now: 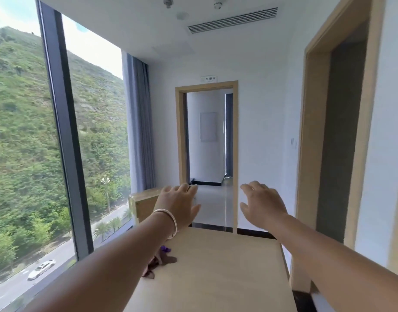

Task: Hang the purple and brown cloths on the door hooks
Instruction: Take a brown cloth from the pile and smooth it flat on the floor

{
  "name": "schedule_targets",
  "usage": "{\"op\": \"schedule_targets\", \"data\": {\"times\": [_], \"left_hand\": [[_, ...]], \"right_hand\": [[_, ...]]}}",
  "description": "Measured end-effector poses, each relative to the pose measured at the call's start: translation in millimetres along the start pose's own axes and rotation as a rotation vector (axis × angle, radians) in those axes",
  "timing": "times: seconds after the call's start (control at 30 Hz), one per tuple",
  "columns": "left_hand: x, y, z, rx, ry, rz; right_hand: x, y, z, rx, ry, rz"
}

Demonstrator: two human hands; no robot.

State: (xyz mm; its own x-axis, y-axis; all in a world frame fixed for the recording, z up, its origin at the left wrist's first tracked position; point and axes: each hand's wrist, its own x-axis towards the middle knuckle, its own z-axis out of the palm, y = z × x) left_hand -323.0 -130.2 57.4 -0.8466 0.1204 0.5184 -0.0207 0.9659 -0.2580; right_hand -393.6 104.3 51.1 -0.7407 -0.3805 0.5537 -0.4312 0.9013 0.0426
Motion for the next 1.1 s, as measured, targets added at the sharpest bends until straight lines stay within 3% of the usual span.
{"op": "schedule_targets", "data": {"times": [0.43, 1.1], "left_hand": [[129, 54, 95, -0.057, -0.061, 0.121], [387, 19, 258, -0.169, -0.032, 0.183]], "right_hand": [[42, 96, 72, -0.057, -0.106, 0.155], [263, 175, 204, -0.164, -0.126, 0.254]]}}
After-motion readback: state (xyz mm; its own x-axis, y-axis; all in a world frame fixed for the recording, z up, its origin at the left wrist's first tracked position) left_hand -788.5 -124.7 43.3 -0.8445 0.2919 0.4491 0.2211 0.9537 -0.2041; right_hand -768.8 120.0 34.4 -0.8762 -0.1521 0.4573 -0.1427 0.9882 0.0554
